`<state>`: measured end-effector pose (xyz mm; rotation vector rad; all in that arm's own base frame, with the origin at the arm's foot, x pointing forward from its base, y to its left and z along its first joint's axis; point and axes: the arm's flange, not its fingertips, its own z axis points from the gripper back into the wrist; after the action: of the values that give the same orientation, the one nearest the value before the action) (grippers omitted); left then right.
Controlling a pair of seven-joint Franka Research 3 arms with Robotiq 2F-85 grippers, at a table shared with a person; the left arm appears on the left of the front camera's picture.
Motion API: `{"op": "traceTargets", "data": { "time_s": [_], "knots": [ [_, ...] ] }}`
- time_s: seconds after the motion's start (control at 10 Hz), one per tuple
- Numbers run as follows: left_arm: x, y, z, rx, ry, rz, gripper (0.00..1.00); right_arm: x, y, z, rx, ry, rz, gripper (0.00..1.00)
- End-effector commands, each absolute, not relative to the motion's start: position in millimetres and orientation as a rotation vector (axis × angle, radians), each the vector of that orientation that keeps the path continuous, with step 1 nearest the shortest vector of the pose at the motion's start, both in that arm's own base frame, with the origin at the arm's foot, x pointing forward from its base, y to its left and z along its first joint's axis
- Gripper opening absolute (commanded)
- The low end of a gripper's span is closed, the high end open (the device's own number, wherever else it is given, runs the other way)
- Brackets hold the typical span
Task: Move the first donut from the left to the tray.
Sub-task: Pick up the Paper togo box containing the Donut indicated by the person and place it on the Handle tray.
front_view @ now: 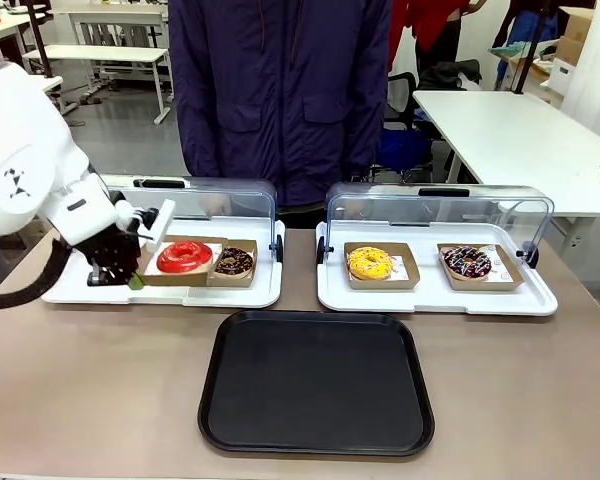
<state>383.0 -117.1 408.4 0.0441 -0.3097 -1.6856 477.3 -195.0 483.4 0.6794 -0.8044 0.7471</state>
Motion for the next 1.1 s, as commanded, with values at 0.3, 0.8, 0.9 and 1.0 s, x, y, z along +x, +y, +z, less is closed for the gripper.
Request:
{"op": "traceTargets", "data": {
  "time_s": [0.3, 0.8, 0.9, 1.0],
  "knots": [
    [336.7, -137.5, 405.1, 0.074, -0.275, -1.657, 0.02, 476.6, -194.1, 486.3, 0.680, -0.810, 0.752, 1.00],
    [348.0, -176.9, 413.7, 0.127, -0.361, -1.678, 0.02, 476.6, -194.1, 486.3, 0.680, -0.810, 0.752, 1.00],
    [332.4, -197.7, 410.4, 0.171, -0.396, -1.698, 0.02, 476.6, -194.1, 486.3, 0.680, -0.810, 0.752, 1.00],
    [318.2, -218.7, 403.6, 0.182, -0.398, -1.708, 0.02, 476.6, -194.1, 486.3, 0.680, -0.810, 0.752, 1.00]
  ]
}}
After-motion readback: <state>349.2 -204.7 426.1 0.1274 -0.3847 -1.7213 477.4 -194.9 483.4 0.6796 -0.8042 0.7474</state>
